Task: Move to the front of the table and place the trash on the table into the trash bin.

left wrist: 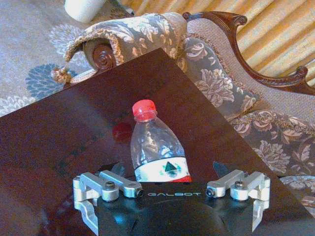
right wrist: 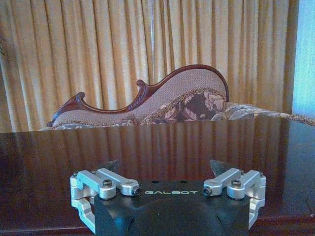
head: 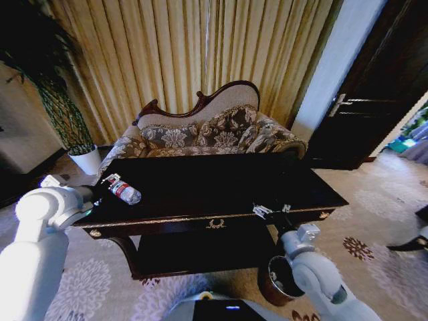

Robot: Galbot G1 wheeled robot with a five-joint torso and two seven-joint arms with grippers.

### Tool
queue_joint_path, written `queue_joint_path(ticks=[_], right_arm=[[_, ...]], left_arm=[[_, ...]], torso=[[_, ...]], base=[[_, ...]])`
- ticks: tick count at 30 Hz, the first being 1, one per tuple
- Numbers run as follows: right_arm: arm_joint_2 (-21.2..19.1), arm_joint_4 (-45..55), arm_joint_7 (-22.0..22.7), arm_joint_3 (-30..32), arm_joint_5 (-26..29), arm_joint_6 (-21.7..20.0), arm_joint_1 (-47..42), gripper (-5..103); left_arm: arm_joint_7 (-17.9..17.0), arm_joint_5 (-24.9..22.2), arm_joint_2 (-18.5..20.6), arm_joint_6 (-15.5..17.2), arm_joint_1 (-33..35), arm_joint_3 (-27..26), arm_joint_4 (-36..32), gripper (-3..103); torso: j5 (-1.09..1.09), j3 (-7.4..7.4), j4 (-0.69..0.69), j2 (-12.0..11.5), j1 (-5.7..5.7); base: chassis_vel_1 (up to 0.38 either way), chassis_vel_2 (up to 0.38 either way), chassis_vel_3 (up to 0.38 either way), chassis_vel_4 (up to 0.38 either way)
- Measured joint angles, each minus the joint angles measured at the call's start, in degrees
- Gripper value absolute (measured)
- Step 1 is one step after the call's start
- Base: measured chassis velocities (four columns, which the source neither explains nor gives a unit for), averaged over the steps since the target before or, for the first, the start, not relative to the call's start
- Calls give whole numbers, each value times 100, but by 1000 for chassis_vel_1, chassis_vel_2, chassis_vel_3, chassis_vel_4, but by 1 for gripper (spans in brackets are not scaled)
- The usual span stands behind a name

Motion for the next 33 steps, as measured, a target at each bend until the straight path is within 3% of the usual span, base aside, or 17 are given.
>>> queue_joint_path(ticks=[33], right_arm=[[-35,12,-2,55,-75,112,-52,100]], left_arm=[[134,87,-135,37,-58,72,259,100]], torso=[[0,0,0,0,0]], base=[[0,0,0,0]])
